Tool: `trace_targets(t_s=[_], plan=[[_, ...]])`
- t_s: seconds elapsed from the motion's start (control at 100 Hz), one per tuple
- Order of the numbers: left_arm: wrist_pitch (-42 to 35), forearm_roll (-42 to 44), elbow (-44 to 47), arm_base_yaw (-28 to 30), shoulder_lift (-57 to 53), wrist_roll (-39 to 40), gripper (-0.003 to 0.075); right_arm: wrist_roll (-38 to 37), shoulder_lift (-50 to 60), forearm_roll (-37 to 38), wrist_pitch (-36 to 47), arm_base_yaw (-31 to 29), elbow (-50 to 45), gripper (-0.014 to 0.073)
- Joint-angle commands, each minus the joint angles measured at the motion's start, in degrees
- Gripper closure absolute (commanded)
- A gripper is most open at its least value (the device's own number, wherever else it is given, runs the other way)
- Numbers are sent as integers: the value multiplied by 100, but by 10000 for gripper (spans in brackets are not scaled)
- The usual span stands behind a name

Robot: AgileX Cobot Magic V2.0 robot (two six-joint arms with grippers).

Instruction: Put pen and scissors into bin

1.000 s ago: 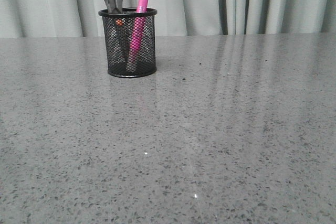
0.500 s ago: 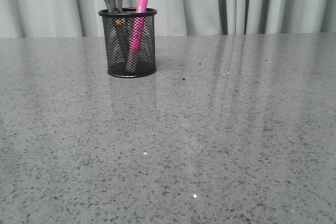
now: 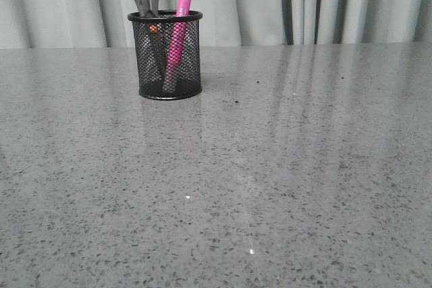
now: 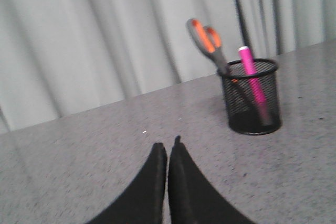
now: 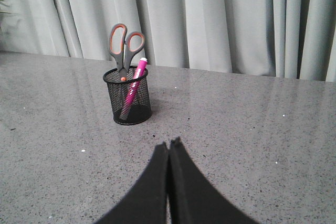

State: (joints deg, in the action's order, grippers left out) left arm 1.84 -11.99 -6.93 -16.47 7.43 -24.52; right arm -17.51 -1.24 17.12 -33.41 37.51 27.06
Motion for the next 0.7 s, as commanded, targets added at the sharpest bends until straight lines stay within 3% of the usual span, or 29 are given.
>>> trace_targets(t_s=[0.0,0.18,0.33,0.69], plan=[[-743,898,293,290,-87,1148,739,53,-124,81,443,-2,117,664],[80,906,954,617,-522,1482,739,53,-124,81,443,-2,117,664],[1398,900,956,777,-768,1482,739,53,-124,81,443,-2,117,664],[1405,916,956,1113,-944,1471,739,53,-124,81,443,-2,117,664]])
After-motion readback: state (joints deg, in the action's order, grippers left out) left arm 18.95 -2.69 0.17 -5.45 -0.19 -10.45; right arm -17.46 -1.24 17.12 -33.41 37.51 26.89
